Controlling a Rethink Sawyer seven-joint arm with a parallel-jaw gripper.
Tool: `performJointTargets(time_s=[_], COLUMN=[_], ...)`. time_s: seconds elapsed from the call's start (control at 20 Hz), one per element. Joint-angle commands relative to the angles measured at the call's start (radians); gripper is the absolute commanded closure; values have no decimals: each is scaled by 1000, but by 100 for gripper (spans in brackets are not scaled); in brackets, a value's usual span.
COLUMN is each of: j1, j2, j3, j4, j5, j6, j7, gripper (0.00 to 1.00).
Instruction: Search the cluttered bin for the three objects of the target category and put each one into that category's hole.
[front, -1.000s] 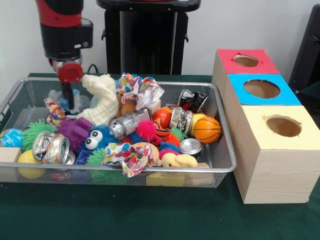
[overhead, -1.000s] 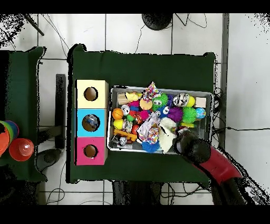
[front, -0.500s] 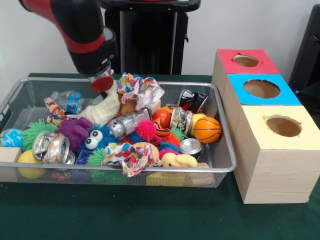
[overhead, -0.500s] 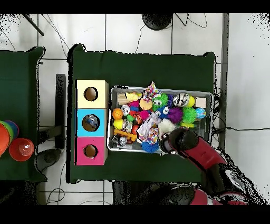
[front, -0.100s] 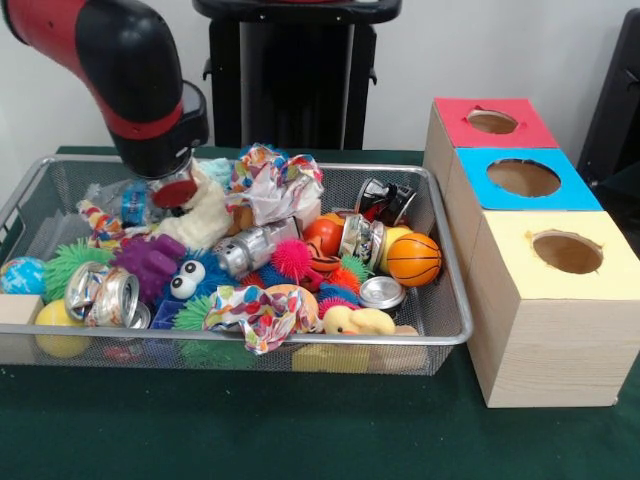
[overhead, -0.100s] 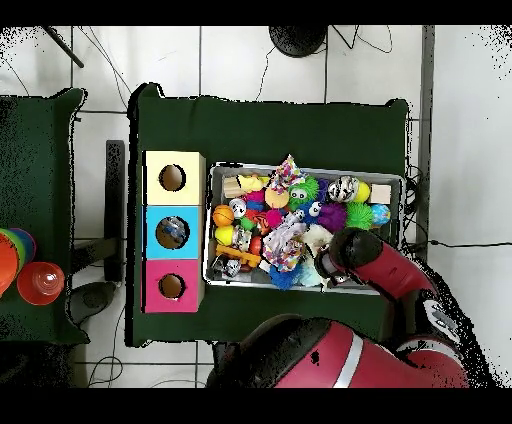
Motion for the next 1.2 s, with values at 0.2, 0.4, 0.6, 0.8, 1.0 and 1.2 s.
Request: performJointTargets(time_s=[0.2,0.4,0.6,0.8,1.0,1.2], j1=[6,28,63,54,53,77], j2=[127,102,44,5,-44,-89], j3=[13,-2,-22,-7,1,-29], j4=[-5,24,71,107,168,201], j5=[59,97,132,158,155,164], j6=[-319,-279,-205,-213,-259,-217], j7=[271,289,297,260,226,228], gripper=[0,0,0,0,0,0])
